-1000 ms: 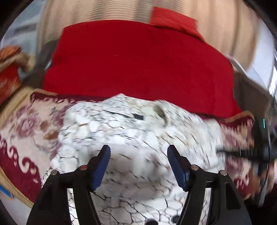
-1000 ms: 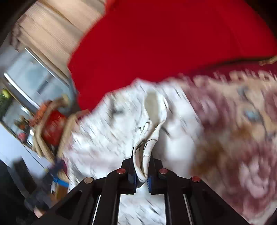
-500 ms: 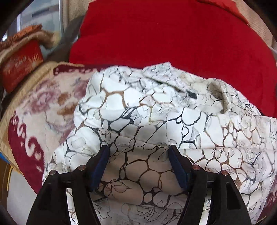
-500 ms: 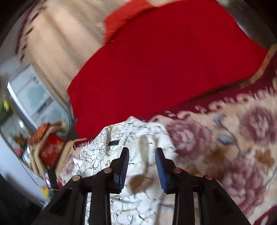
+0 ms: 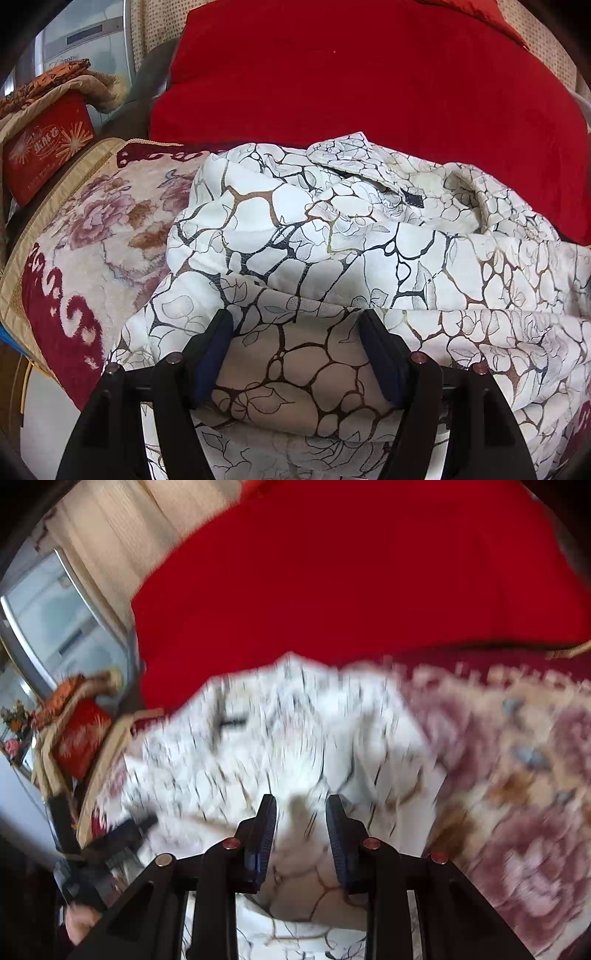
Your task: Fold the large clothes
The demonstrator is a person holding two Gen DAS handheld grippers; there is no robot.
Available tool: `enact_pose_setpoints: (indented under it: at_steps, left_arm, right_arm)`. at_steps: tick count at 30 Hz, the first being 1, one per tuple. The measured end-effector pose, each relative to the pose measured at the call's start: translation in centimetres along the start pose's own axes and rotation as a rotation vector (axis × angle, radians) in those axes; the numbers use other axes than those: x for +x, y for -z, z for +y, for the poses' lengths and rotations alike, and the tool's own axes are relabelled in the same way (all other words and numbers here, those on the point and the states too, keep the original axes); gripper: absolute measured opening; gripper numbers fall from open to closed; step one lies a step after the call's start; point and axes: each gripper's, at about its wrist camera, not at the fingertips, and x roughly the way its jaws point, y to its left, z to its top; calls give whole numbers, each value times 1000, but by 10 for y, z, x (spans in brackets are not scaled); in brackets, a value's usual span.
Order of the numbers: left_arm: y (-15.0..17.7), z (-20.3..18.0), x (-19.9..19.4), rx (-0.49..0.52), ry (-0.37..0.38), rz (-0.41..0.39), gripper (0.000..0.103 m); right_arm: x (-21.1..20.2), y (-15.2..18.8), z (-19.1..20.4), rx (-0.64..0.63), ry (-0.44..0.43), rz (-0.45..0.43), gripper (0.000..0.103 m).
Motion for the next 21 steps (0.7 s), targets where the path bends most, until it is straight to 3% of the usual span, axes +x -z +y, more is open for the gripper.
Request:
enact_pose_setpoints:
  at_steps: [4, 7, 8, 9, 14, 18, 21]
  left_arm:
    - [2, -4, 4, 33, -12, 8, 76]
    - [4, -9, 6, 56, -29, 7, 78]
    - [4, -9, 6, 60, -32, 8, 78]
    - [4, -9, 6, 61, -33, 8, 79]
    - [4, -10, 7, 65, -40, 10, 80]
    - [4, -9, 7, 63, -37, 10, 80]
    - [4, -10, 7, 66, -43, 8, 80]
  right_arm:
    - [-5, -21, 14, -35, 45, -43, 33]
    - [36, -22, -4, -17, 115, 57, 33]
    - [52, -18, -13, 6, 125, 114, 34]
    - [60, -13, -20, 28, 111, 116, 33]
    - [28, -11, 5, -61, 101, 37, 33]
    - [-1, 3, 13, -73, 44, 27, 33]
    - [-11, 13, 20, -128, 73, 27, 33]
